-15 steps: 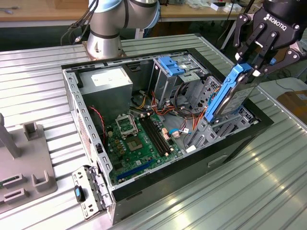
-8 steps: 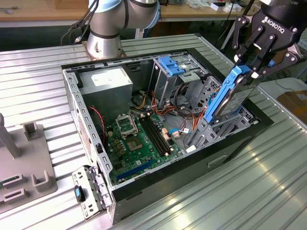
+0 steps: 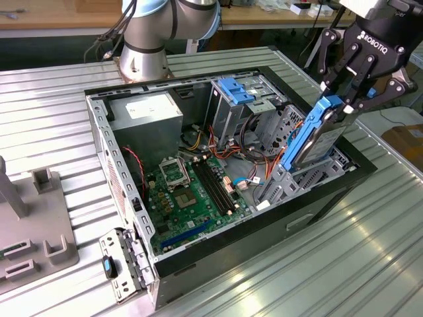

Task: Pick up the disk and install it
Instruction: 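Pick up the disk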

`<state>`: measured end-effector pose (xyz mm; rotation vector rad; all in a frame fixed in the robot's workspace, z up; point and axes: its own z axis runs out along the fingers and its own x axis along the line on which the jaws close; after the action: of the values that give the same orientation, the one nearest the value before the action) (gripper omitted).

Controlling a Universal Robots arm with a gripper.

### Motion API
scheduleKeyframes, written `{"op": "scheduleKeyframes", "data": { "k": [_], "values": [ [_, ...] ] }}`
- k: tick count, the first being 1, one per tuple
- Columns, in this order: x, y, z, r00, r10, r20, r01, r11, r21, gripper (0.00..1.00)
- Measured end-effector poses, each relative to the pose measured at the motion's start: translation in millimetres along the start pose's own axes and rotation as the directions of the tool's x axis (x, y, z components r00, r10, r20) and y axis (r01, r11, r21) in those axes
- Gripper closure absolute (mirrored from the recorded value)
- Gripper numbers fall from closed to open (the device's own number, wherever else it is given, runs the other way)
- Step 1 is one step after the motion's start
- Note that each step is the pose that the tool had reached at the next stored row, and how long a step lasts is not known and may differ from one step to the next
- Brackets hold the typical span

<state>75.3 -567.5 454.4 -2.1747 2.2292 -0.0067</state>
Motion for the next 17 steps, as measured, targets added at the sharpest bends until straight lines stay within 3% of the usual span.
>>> {"op": "scheduleKeyframes", "data": {
  "k": [12, 15, 17],
  "values": [
    [3.1, 0.5, 24.9, 1.0000, 0.000, 0.0000, 0.000, 1.0000, 0.0000, 0.64],
    [4.1, 0.7, 35.9, 1.0000, 0.000, -0.0001, 0.000, 1.0000, 0.0000, 0.64],
    [4.4, 0.8, 39.6, 1.0000, 0.000, -0.0001, 0.000, 1.0000, 0.0000, 0.64]
  ]
}}
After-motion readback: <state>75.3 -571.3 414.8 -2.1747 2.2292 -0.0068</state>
